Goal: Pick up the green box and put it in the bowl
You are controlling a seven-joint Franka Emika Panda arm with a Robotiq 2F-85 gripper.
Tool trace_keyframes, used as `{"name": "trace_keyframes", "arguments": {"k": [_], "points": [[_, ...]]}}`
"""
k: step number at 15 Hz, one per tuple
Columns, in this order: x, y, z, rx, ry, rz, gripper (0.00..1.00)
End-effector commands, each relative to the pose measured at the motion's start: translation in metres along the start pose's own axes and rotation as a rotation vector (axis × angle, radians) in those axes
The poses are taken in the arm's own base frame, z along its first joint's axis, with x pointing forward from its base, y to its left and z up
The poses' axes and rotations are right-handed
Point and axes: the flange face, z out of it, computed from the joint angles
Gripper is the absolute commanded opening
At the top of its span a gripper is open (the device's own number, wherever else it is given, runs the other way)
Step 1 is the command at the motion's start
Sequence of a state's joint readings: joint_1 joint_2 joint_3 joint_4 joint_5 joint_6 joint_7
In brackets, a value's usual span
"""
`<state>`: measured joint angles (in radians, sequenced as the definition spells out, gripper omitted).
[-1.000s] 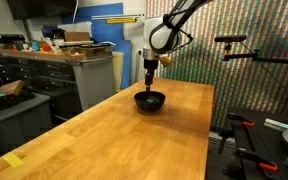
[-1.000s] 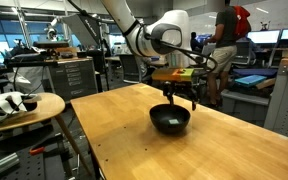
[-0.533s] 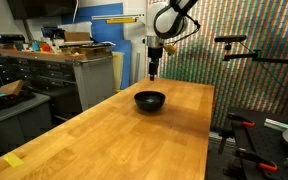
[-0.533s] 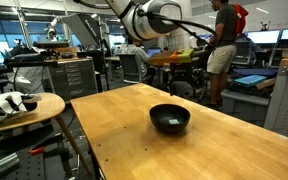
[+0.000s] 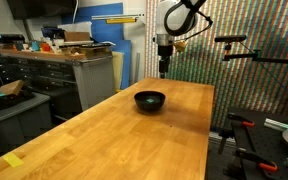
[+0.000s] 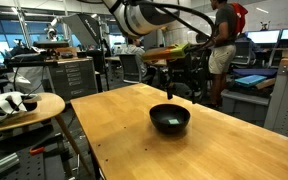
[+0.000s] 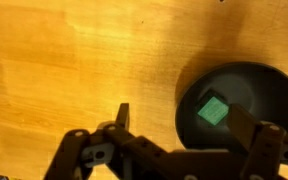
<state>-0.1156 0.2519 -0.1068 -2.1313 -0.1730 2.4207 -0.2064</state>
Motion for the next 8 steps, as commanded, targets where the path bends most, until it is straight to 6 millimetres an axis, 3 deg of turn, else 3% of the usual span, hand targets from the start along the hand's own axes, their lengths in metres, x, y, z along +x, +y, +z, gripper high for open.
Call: {"name": "trace_keyframes", "arguments": {"k": [1, 8], "points": [[-0.0044, 0.0013, -0.0016, 0.003, -0.013, 0.01, 1.0], [-0.0106, 0.0014, -0.0049, 0.006, -0.02, 0.025, 1.0]]}}
